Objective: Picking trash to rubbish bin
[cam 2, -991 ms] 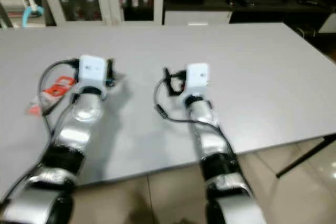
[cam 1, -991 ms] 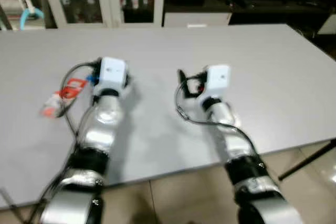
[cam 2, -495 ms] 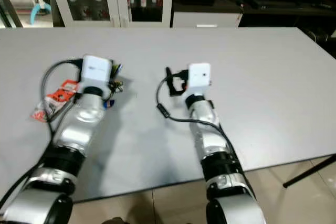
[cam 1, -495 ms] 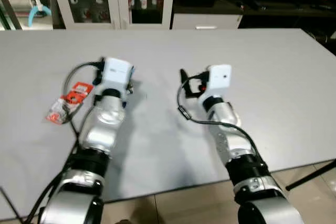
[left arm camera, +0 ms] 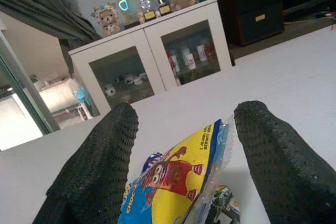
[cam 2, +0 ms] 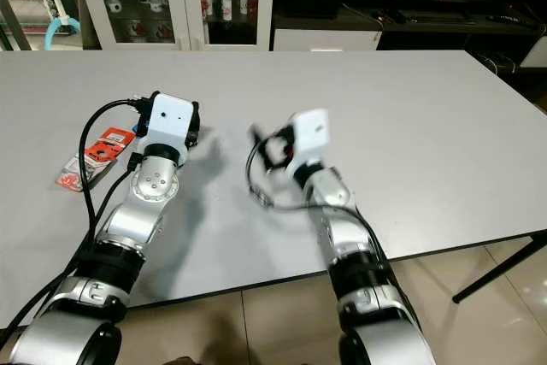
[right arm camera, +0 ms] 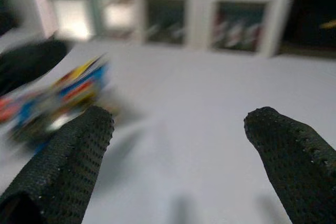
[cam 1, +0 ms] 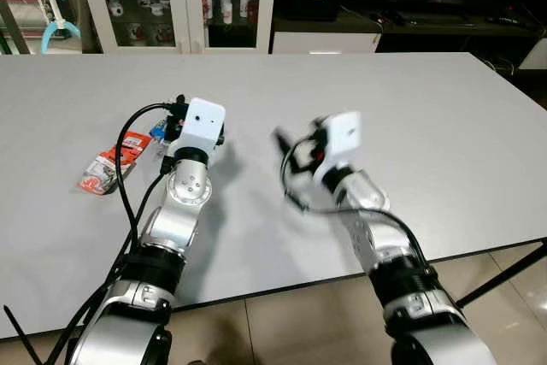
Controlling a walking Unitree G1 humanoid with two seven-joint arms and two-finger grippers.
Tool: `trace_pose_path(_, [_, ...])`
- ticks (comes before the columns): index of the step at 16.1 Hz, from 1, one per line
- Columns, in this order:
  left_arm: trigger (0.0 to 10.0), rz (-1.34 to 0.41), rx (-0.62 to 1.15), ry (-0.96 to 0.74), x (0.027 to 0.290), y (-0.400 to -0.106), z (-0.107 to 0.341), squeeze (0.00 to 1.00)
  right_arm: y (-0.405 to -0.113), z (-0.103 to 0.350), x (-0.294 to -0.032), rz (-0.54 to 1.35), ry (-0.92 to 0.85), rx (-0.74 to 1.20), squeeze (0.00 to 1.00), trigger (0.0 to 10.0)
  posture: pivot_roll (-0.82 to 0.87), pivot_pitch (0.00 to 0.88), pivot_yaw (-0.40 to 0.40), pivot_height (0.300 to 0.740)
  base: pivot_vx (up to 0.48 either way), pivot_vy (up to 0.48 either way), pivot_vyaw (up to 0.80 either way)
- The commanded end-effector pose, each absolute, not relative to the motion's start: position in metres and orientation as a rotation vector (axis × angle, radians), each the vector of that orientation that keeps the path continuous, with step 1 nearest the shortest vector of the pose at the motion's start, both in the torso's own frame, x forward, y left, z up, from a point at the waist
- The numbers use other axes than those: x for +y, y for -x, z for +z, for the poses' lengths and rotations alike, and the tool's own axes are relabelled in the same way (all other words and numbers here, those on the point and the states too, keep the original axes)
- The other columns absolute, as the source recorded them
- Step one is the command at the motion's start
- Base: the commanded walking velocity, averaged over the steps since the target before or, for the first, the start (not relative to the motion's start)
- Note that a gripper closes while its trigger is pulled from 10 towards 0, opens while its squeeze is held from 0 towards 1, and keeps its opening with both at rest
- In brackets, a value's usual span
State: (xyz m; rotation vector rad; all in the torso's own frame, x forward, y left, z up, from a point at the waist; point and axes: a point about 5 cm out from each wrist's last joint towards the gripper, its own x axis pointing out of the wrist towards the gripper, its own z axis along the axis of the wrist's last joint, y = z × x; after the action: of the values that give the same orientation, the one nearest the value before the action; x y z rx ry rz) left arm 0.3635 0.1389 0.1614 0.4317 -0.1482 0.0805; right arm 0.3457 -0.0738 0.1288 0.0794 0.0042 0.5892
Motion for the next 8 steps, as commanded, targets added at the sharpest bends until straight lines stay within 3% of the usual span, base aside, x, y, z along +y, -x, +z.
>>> trace_pose_path(1, [10.0,0.06,-0.142,-0.433,0.135,-0.362,0.162,0.0,-0.339,0.124,-0.078,0.699,-0.072,0.051,0.0,10.0,-0.04,0.035,-0.089,0.74,0.0,0.0,0.0])
trace_pose_path(8, [10.0,0.059,-0.117,-0.44,0.137,-0.364,0.161,0.0,-0.327,0.121,-0.067,0.831,-0.08,0.076,0.0,10.0,-0.03,0.039,-0.083,0.74,0.0,0.0,0.0])
